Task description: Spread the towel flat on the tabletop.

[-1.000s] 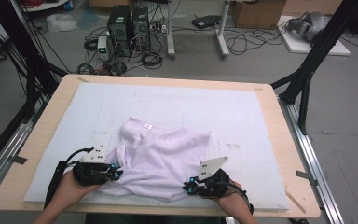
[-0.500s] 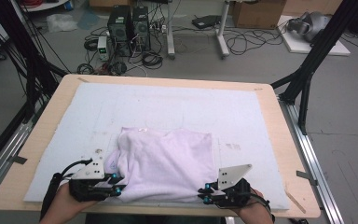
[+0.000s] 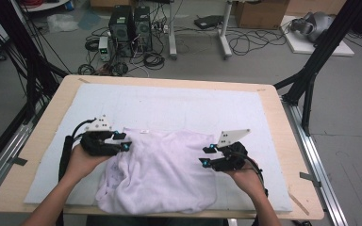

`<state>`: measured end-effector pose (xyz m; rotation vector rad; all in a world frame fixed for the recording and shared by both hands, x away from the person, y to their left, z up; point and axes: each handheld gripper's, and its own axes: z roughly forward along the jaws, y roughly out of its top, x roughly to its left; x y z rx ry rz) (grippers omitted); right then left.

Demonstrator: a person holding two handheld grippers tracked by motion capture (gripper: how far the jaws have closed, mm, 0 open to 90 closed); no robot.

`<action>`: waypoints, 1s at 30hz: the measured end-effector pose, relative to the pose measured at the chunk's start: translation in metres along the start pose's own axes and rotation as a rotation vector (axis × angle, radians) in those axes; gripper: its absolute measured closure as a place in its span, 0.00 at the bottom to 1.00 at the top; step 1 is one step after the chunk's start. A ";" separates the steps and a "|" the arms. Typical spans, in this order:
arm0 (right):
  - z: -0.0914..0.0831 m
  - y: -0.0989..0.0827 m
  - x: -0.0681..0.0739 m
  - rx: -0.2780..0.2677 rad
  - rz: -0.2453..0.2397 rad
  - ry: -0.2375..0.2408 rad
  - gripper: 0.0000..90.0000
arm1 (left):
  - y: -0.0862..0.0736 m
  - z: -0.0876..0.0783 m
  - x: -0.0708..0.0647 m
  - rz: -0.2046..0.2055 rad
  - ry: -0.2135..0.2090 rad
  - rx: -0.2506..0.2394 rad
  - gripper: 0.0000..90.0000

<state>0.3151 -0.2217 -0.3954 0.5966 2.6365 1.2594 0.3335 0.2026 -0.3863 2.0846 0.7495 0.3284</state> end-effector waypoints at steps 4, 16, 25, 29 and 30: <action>0.005 0.003 -0.017 0.000 0.023 -0.027 0.62 | -0.005 0.016 0.028 -0.078 0.053 0.019 0.77; 0.034 -0.016 -0.062 0.121 0.134 -0.102 0.62 | -0.020 0.054 0.040 -0.071 0.163 0.172 0.76; 0.040 -0.023 -0.066 0.109 0.149 -0.108 0.90 | -0.018 0.056 0.035 -0.030 0.174 0.186 0.97; 0.041 -0.021 -0.066 0.113 0.117 -0.078 0.97 | -0.018 0.054 0.037 -0.055 0.155 0.178 0.98; 0.040 -0.021 -0.066 0.110 0.122 -0.068 0.98 | -0.018 0.053 0.038 -0.060 0.148 0.175 0.98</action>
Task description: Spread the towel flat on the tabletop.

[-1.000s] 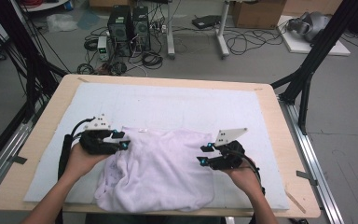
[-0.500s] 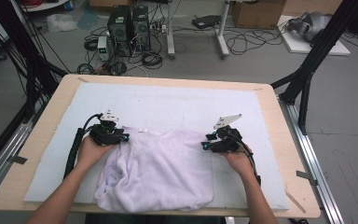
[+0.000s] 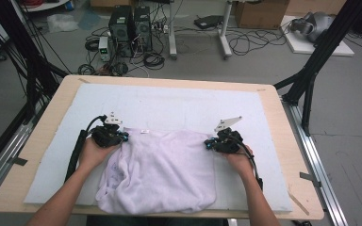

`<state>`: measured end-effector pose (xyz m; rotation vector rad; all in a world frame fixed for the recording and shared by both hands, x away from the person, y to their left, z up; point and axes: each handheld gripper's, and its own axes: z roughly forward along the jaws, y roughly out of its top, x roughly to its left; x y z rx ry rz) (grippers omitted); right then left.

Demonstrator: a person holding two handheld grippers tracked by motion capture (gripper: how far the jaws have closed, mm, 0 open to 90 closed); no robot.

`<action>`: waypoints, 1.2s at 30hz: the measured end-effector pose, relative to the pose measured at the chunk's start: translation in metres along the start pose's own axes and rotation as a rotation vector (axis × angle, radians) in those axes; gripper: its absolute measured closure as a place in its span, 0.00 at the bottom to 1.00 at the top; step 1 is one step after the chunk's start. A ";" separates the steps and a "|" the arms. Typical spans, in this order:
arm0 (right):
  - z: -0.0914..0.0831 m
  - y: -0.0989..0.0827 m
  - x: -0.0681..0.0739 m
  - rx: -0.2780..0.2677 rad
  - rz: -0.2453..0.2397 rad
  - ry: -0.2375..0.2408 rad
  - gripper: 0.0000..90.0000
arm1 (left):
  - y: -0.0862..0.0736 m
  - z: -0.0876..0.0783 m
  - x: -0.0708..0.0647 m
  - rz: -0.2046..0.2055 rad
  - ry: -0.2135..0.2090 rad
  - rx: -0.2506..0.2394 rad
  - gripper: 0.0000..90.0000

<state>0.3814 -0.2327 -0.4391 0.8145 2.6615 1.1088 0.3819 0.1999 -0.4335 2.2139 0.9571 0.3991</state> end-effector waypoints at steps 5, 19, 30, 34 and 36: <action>-0.003 0.000 -0.002 -0.035 -0.001 0.016 0.97 | -0.001 -0.005 0.006 -0.043 -0.113 -0.067 0.92; -0.007 -0.003 0.003 -0.033 0.035 0.007 0.57 | -0.004 0.006 0.011 -0.044 -0.124 -0.054 0.65; 0.001 0.000 0.008 0.007 -0.003 -0.036 0.87 | -0.002 0.006 0.007 -0.013 -0.041 -0.041 0.97; 0.002 0.002 0.009 0.012 -0.017 -0.009 0.96 | -0.001 0.004 0.006 -0.009 -0.040 -0.030 0.98; 0.000 0.003 0.008 -0.004 -0.021 0.007 0.96 | -0.001 0.001 0.009 -0.021 -0.042 -0.043 0.98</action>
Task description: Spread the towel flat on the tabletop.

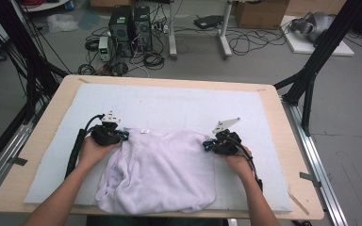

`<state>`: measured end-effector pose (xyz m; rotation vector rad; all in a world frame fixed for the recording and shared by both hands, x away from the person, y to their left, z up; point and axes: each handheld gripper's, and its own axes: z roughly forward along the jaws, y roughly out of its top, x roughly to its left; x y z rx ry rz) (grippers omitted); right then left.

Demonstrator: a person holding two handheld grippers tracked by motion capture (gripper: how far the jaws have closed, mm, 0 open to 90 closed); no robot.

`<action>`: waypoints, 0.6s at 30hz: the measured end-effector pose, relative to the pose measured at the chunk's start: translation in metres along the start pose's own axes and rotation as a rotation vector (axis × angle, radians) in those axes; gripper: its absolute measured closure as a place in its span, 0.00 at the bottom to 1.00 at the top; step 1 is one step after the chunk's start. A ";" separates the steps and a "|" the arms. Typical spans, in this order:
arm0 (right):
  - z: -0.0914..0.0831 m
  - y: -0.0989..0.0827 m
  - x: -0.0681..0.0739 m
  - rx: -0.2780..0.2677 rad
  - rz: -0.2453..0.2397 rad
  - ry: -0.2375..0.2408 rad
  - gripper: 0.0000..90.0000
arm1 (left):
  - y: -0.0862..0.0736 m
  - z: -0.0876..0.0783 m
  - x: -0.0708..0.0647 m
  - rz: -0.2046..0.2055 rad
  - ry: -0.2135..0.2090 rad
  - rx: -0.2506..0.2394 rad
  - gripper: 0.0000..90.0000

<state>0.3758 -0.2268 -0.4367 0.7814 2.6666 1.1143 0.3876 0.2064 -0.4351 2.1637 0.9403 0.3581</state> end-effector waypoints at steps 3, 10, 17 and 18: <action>-0.008 0.007 -0.003 -0.032 0.008 0.002 0.96 | 0.005 -0.005 0.003 -0.003 0.005 -0.005 0.98; -0.026 0.033 -0.017 -0.047 -0.023 -0.040 0.97 | 0.046 -0.024 0.013 0.016 0.073 -0.064 0.98; -0.067 0.105 -0.060 -0.137 -0.010 -0.209 0.93 | 0.112 -0.050 0.038 0.006 0.261 -0.185 0.96; -0.067 0.105 -0.060 -0.137 -0.010 -0.209 0.93 | 0.115 -0.049 0.040 0.002 0.272 -0.193 0.96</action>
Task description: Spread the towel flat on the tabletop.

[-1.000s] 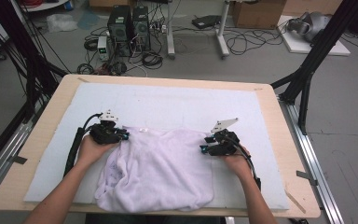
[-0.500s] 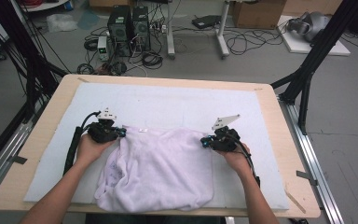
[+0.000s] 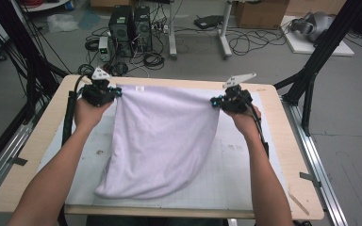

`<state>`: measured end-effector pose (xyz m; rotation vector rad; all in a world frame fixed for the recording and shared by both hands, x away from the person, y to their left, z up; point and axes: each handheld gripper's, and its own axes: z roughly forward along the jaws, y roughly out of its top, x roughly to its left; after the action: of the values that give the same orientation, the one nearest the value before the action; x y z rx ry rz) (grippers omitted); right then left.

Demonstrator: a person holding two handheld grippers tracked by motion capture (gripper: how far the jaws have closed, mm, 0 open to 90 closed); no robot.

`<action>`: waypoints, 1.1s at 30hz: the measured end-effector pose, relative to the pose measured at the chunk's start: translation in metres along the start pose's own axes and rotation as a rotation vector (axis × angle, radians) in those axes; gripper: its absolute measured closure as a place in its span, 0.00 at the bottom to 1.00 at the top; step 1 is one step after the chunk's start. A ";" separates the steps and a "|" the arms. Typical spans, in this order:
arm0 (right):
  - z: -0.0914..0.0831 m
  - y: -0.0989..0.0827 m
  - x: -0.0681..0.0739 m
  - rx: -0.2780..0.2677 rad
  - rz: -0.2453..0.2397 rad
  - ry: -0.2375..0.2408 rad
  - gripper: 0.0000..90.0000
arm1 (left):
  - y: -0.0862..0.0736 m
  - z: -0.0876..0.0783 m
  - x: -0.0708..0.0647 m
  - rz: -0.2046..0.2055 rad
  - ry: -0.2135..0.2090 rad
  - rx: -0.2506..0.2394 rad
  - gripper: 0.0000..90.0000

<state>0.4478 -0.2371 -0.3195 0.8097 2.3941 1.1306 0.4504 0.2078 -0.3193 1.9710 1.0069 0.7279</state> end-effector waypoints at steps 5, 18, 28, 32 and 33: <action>0.021 -0.014 -0.005 0.022 0.089 0.013 0.68 | -0.016 0.018 0.001 -0.034 -0.053 0.077 0.72; 0.005 -0.053 0.058 -0.014 0.029 0.142 0.59 | -0.075 -0.014 -0.040 0.013 -0.255 0.041 0.62; -0.007 -0.102 0.114 -0.055 0.023 0.239 0.58 | -0.121 -0.058 -0.067 0.034 -0.377 0.011 0.55; -0.008 -0.113 0.134 -0.071 0.011 0.281 0.58 | -0.138 -0.071 -0.077 0.050 -0.402 0.018 0.50; -0.008 -0.115 0.140 -0.076 0.011 0.299 0.57 | -0.142 -0.074 -0.080 0.055 -0.410 0.022 0.49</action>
<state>0.2974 -0.2118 -0.4176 0.6692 2.5660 1.4251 0.2972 0.2216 -0.4107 2.0617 0.7174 0.3196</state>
